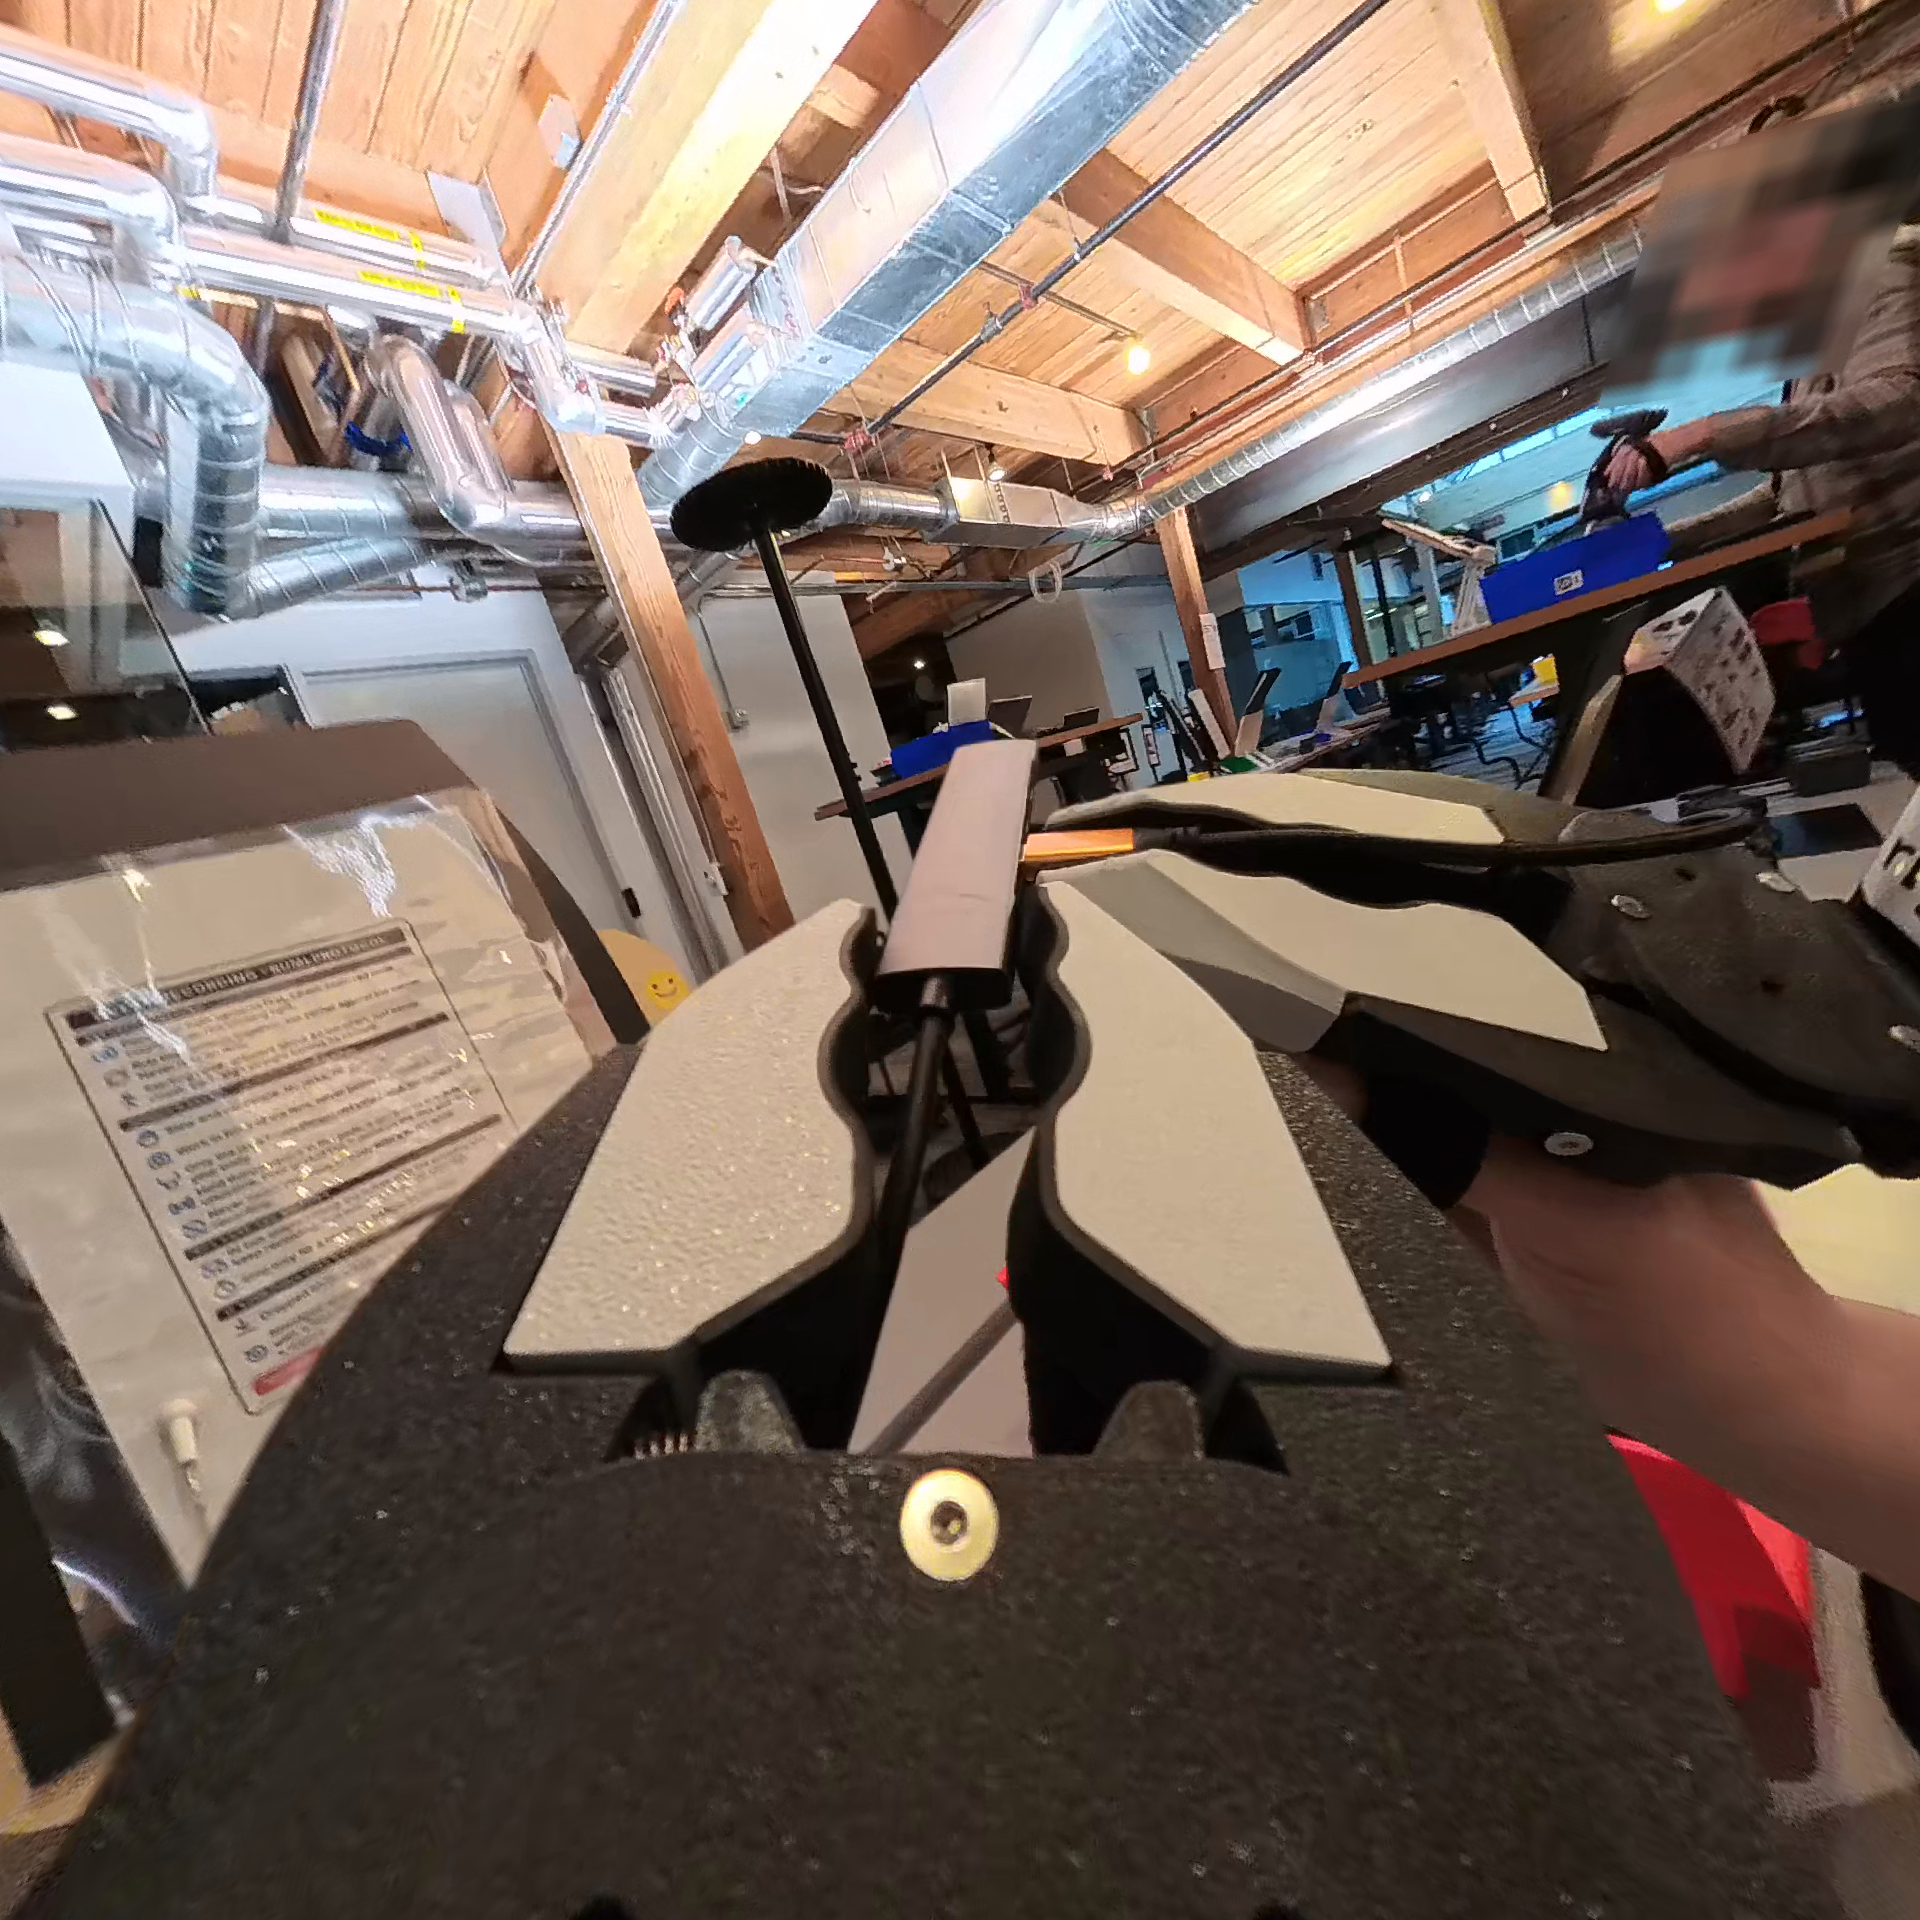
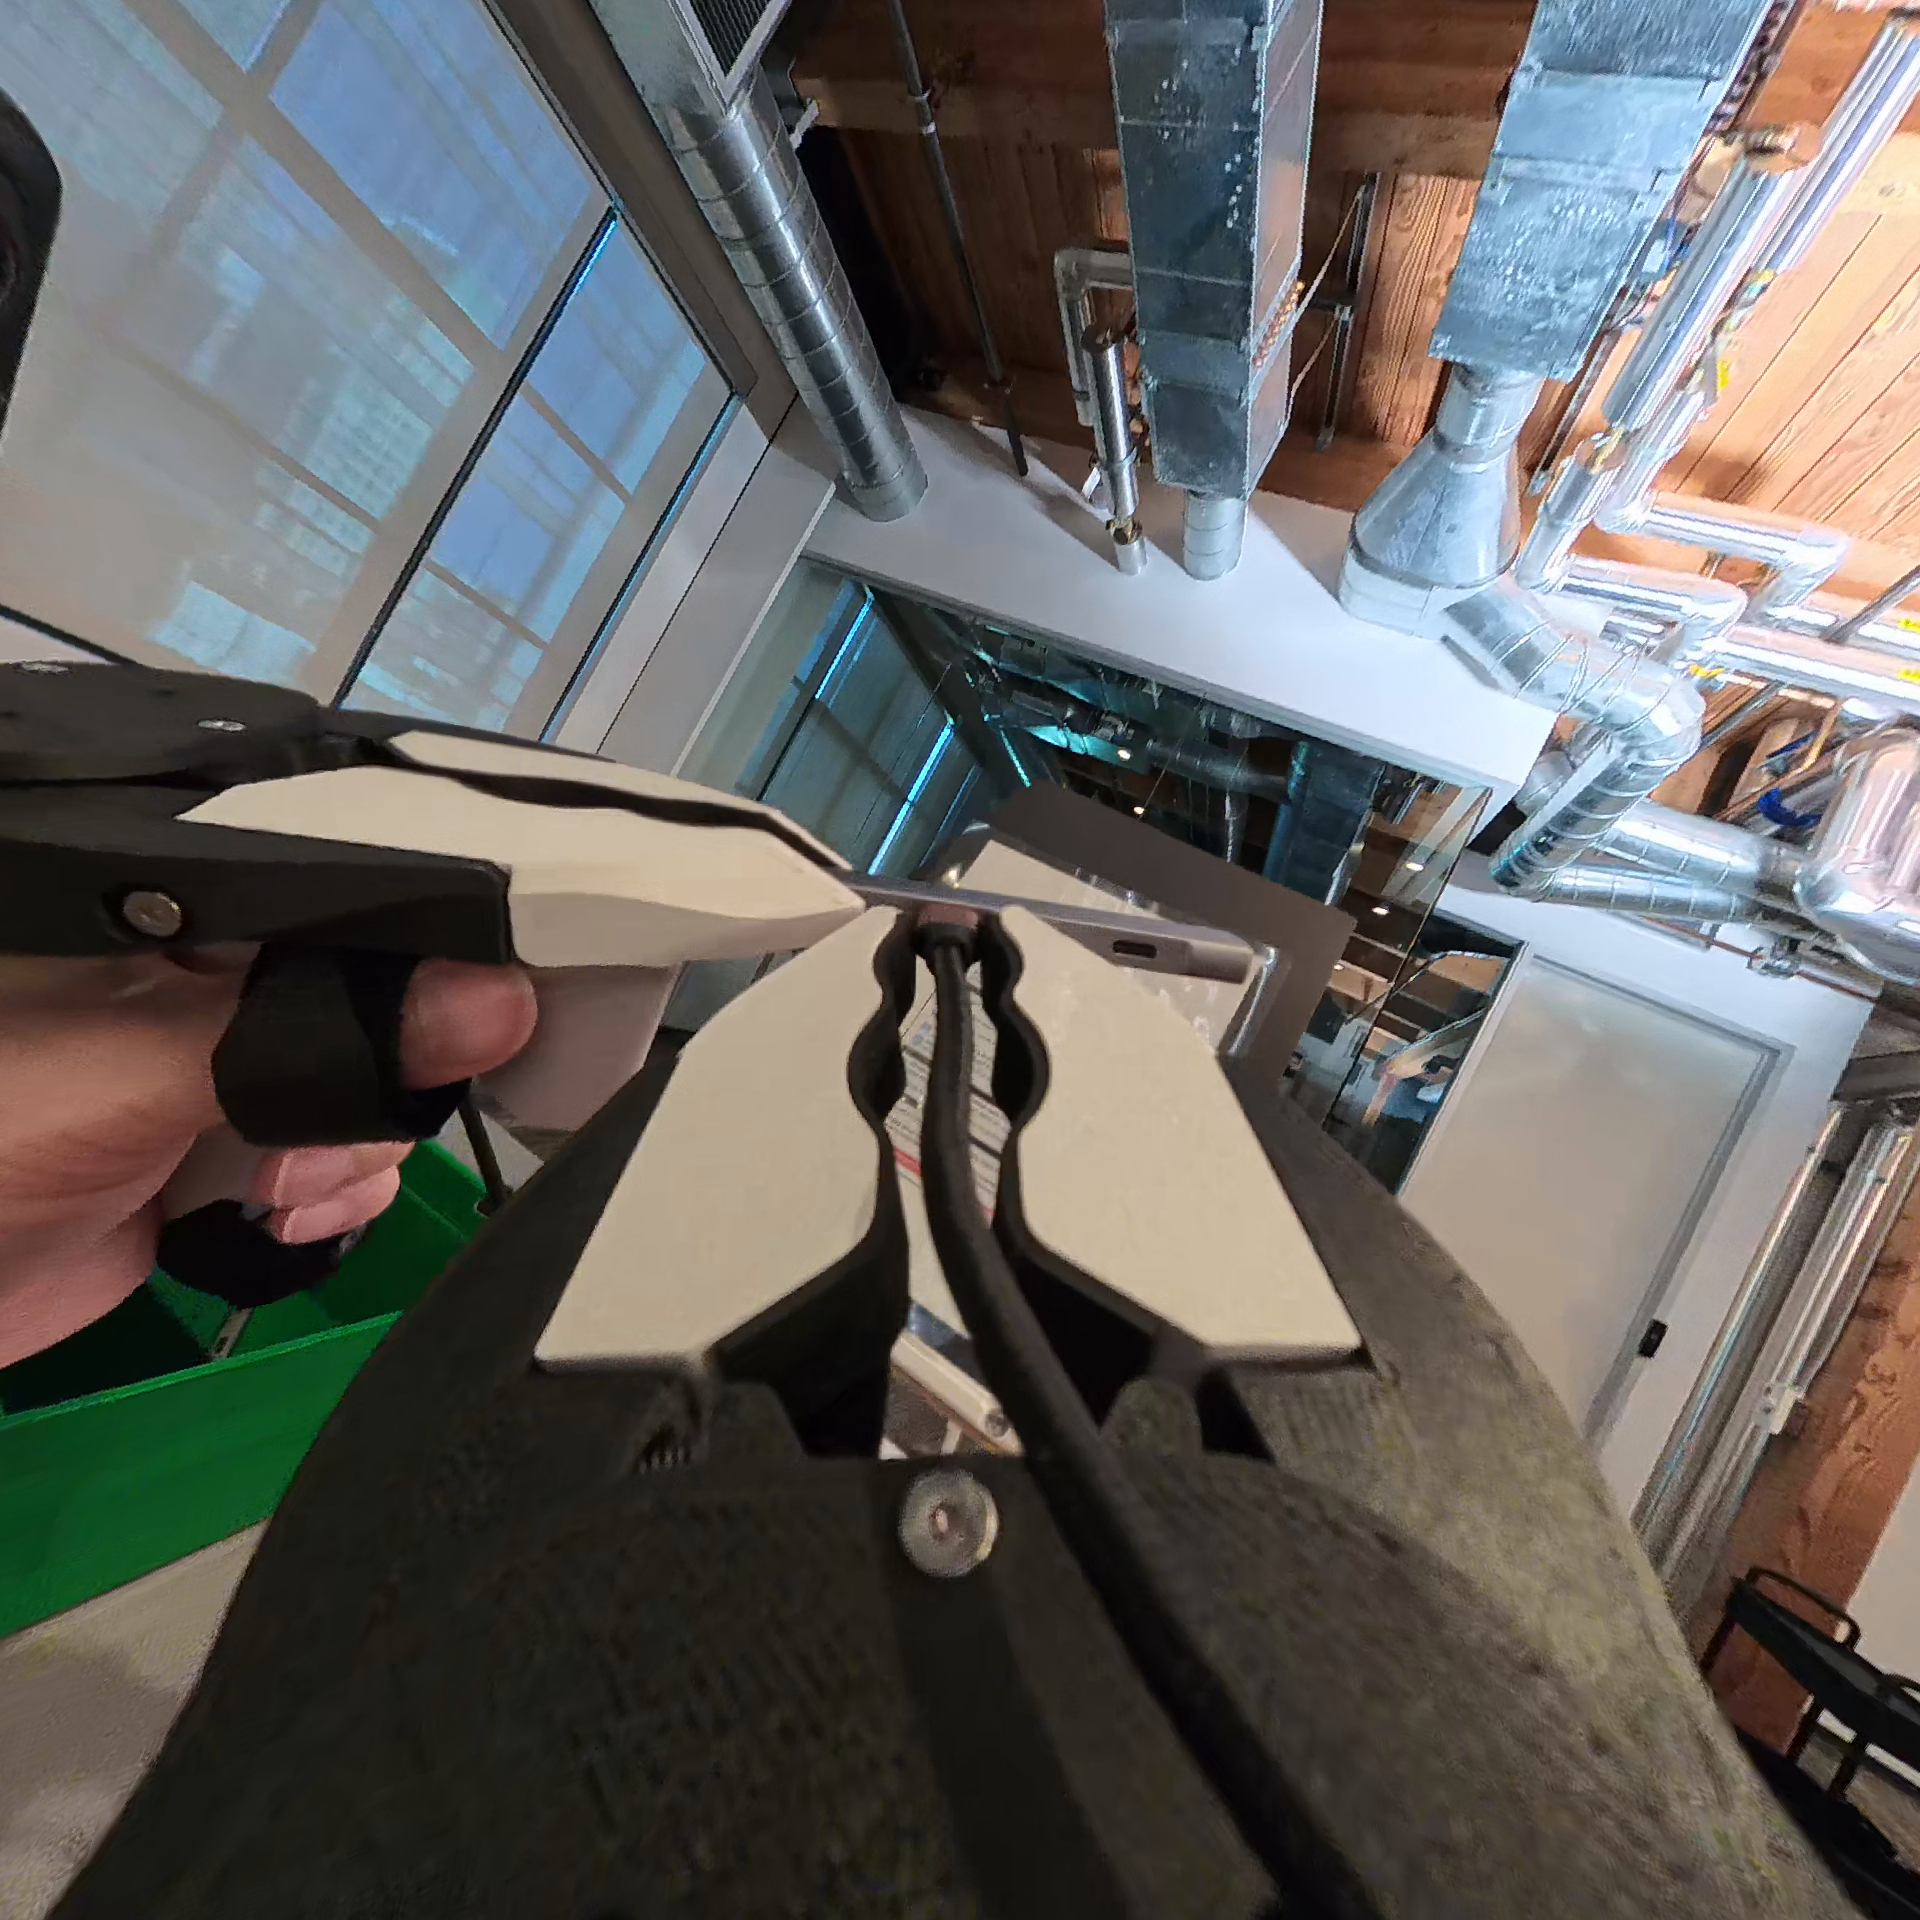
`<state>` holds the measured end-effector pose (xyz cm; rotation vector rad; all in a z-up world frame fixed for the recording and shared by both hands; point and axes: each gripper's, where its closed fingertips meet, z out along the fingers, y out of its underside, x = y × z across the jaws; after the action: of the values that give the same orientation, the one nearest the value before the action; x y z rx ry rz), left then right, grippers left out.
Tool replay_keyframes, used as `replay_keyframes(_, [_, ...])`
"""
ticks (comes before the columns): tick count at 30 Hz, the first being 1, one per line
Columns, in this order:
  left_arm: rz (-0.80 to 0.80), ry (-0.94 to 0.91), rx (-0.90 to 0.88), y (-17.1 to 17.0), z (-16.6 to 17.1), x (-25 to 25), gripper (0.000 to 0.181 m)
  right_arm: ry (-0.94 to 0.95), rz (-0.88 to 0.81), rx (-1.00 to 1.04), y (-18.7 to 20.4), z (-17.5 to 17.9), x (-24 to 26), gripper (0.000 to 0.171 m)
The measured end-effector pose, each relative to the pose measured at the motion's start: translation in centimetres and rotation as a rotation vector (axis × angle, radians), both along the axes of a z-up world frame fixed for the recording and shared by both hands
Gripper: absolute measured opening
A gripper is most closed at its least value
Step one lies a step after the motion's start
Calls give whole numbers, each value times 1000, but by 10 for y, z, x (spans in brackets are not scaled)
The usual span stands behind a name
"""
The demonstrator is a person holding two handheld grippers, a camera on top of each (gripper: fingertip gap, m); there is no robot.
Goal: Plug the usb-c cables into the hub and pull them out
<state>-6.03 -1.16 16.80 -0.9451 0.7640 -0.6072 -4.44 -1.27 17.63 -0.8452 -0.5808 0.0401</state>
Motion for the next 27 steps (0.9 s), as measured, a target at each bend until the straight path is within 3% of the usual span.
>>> replay_keyframes(1, [12, 4, 26, -3, 3, 0, 25, 4, -2, 15, -3, 2, 0, 13])
replay_keyframes(7, [4, -12, 94, -20, 16, -2, 26, -13, -54, 103, -22, 15, -1, 13])
replay_keyframes(14, [-45, 3, 123, -26, 20, -6, 25, 12, 62, 65, -28, 17, -5, 13])
replay_keyframes(21, [-21, 0, 105, -26, 20, -4, 26, 24, -47, 73, -27, 17, -2, 13])
replay_keyframes(27, [-122, -28, 65, -29, 22, -5, 26, 47, 69, 57, -31, 19, -4, 13])
